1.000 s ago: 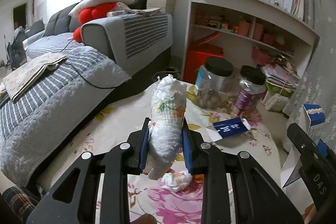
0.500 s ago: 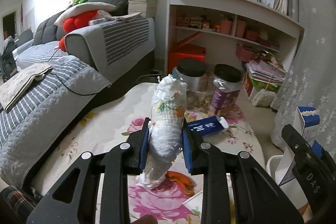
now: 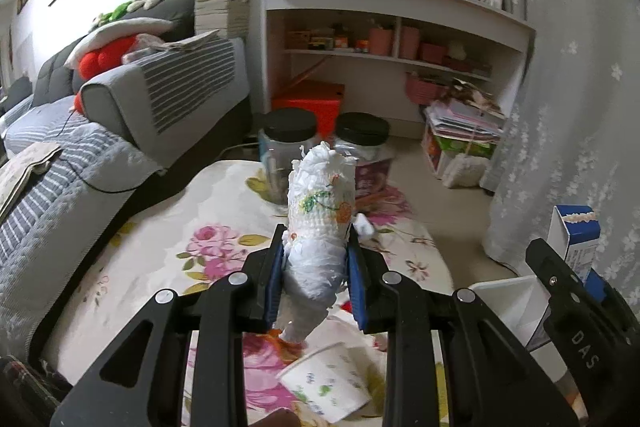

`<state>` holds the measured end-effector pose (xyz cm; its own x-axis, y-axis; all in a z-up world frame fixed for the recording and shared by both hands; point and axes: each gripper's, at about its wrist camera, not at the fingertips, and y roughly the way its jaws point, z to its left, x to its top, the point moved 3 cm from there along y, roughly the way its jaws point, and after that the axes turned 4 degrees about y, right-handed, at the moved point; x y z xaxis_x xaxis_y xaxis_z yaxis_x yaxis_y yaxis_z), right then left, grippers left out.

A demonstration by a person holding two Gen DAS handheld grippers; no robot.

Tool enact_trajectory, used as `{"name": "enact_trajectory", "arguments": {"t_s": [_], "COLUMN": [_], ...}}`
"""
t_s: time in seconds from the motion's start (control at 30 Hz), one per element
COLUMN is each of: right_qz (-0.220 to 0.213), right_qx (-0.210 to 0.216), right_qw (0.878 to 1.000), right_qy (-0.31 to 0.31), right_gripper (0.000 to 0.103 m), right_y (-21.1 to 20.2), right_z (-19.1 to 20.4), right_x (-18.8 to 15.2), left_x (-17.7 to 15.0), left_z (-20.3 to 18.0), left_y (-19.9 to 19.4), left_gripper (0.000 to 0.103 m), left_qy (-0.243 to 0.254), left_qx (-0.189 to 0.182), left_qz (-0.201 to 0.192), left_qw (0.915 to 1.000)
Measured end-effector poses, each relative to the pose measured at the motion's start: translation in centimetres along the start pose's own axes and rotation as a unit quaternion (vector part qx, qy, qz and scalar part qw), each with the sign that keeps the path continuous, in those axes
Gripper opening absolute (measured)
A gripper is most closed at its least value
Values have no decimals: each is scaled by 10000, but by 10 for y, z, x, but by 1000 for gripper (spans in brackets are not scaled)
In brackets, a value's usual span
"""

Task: Collect trash
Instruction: 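Carry the tissue bundle and blue carton to the white bin and release both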

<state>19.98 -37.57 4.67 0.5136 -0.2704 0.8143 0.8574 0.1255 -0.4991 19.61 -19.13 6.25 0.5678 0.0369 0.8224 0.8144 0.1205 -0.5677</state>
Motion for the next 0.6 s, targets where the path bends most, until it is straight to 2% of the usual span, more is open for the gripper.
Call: {"name": "enact_trajectory", "arguments": {"t_s": [0.6], "right_qz": [-170], "right_qx": [-624], "right_qw": [9929], "right_qy": [1003], "right_gripper": [58], "right_y": [-22], "right_z": [-103], "right_x": [20], "left_x": [0], "left_z": [-94], "left_y": [-6], "left_gripper": [28], "left_qy": [580], "left_qx": [-490], "left_qz": [4], "left_qw": [9971]}}
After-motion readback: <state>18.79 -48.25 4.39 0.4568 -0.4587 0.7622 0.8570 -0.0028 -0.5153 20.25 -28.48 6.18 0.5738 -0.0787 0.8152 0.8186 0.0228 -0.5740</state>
